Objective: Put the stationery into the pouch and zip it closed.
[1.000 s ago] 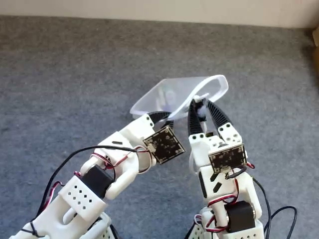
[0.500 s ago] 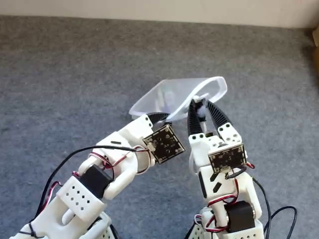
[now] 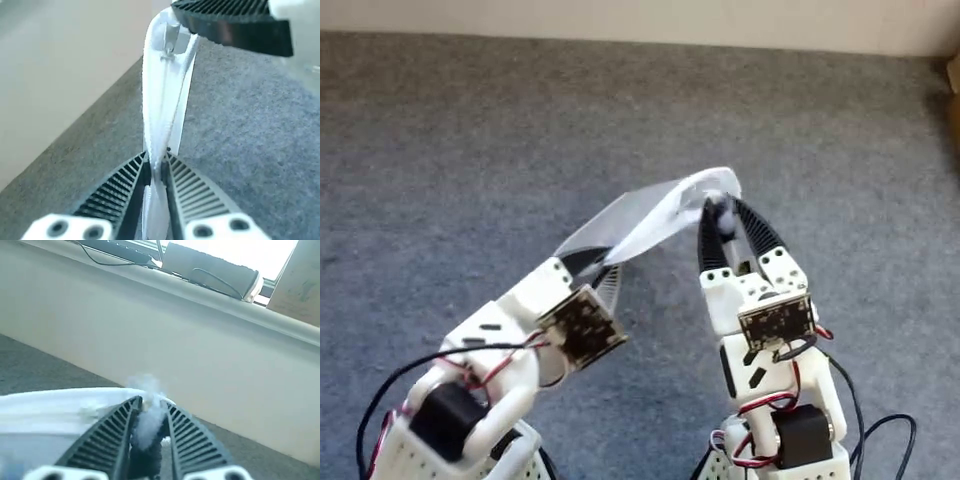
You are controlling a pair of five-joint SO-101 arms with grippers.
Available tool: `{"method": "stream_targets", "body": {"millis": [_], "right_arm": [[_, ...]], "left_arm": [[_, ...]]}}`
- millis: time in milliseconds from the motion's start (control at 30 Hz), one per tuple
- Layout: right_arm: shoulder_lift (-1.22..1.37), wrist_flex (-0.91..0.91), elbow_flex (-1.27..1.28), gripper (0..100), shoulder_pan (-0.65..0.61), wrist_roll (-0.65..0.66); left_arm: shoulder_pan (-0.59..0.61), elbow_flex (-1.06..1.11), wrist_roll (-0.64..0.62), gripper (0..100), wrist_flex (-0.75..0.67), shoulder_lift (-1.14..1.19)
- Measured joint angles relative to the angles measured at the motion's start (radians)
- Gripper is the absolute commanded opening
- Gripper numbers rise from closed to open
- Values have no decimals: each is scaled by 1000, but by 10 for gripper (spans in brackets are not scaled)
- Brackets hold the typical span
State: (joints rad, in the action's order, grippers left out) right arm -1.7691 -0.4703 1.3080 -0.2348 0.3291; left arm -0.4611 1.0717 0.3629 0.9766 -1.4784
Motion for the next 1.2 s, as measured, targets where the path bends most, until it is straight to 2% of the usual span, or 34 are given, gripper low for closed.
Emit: {"method": "stream_targets", "body": {"millis": [100, 333, 500, 667, 933, 1067, 1200], "right_arm": [[-11, 18, -3, 4, 48, 6], [-11, 23, -3, 4, 64, 12], [-9, 21, -3, 14, 64, -9], [-2, -115, -23, 157, 58, -143], [-14, -474, -183, 180, -190, -193], [-14, -505, -196, 181, -298, -193], [-14, -494, -196, 181, -347, -193]], "left_arm": [[23, 0, -2, 7, 89, -91], [71, 2, -3, 7, 258, -281], [78, 58, -2, 7, 261, -341], [78, 94, 0, 7, 209, -342], [78, 94, 0, 7, 199, -342], [78, 94, -6, 7, 199, -342], [78, 94, -25, 7, 199, -342]]}}
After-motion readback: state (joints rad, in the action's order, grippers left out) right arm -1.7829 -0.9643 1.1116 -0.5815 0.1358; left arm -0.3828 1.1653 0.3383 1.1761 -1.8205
